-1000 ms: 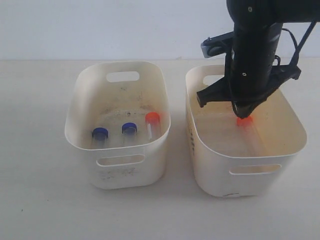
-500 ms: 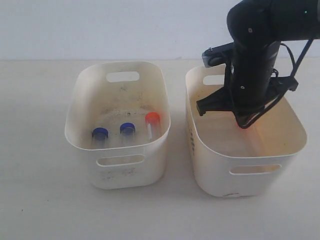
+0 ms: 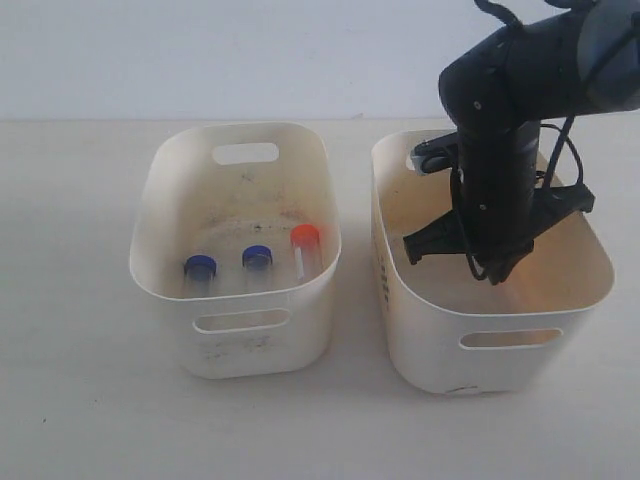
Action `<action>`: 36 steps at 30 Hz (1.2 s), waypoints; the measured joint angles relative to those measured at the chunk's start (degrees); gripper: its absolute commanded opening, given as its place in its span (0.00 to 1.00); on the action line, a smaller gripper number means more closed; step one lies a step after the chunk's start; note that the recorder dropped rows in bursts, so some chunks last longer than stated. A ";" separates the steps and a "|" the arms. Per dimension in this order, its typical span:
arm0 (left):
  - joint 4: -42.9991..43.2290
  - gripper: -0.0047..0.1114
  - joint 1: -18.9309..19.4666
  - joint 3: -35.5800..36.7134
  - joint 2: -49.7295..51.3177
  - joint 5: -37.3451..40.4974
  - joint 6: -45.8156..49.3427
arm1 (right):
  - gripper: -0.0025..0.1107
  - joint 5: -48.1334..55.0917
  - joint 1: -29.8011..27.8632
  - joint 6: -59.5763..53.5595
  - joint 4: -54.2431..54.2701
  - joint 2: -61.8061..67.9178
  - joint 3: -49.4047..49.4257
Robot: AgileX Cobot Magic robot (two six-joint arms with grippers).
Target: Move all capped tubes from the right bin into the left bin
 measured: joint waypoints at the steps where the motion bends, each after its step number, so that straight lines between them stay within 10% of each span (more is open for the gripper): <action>1: 0.00 0.08 0.00 0.00 0.00 0.00 0.00 | 0.02 0.00 0.00 0.00 -0.26 0.13 0.00; 4: 0.00 0.08 0.00 0.00 0.00 0.00 0.00 | 0.07 0.00 0.00 0.10 -1.19 0.74 0.00; 11: 0.00 0.08 0.00 0.00 0.00 0.00 0.00 | 0.52 0.10 0.00 0.23 -2.57 1.28 0.00; 36: 0.00 0.08 0.00 0.00 0.00 0.00 0.00 | 0.52 -0.08 2.27 4.84 -2.54 -1.25 0.00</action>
